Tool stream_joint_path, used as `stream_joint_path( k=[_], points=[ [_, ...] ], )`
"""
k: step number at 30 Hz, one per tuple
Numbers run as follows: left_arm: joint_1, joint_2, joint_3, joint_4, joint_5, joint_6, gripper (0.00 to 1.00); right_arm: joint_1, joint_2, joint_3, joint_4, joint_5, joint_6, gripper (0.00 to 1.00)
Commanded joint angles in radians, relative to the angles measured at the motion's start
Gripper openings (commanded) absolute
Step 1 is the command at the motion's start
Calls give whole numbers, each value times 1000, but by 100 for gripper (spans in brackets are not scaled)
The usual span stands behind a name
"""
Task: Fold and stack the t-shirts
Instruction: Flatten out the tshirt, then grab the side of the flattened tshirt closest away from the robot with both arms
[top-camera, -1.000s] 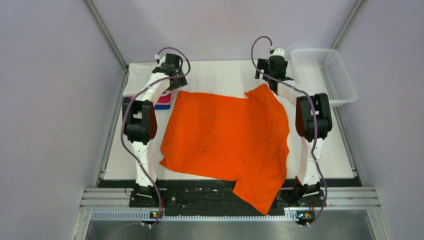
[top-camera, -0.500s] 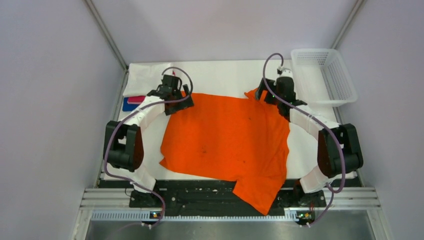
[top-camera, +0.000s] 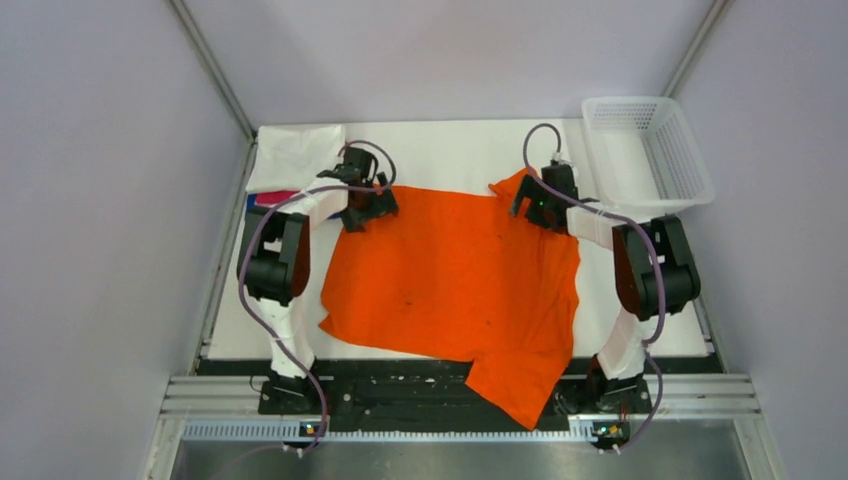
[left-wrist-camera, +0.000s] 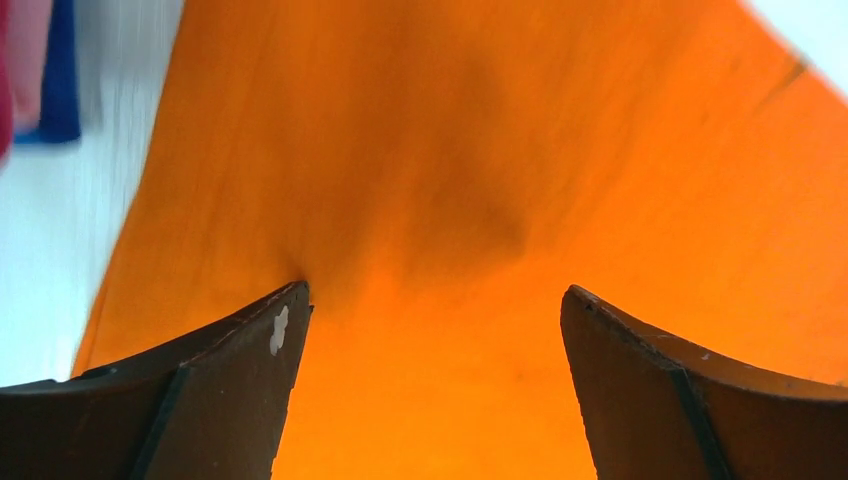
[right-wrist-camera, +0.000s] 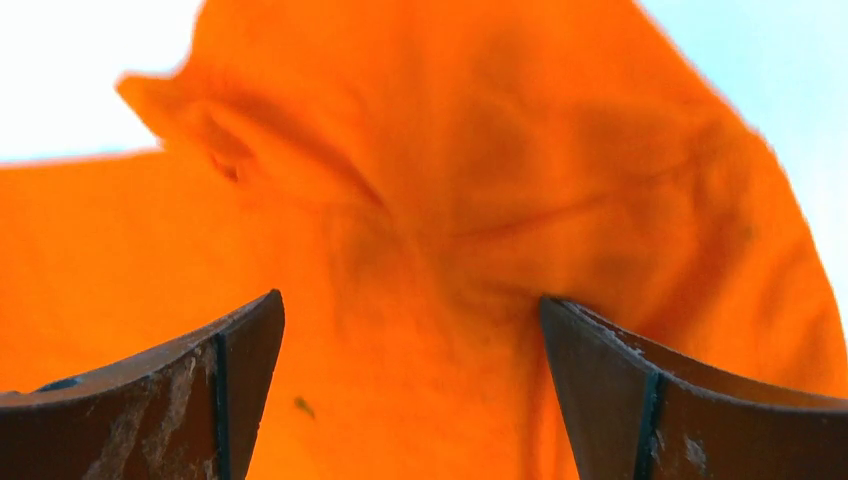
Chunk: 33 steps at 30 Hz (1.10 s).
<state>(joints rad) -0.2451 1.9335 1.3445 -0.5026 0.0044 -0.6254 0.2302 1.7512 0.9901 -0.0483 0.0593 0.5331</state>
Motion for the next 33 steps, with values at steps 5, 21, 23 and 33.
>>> stream_joint_path(
  k=[5,21,23,33],
  points=[
    [28,203,217,-53,-29,-34,99,-72,273,286,-91,0,-26,99],
    [35,238,558,-127,23,9,99,-114,466,801,-259,-34,-140,99],
    [21,143,492,-124,7,18,99,-112,368,739,-261,-29,-149,99],
    [-28,-519,-215,-183,-134,-108,99,-36,-309,159,-173,118,-137,99]
  ],
)
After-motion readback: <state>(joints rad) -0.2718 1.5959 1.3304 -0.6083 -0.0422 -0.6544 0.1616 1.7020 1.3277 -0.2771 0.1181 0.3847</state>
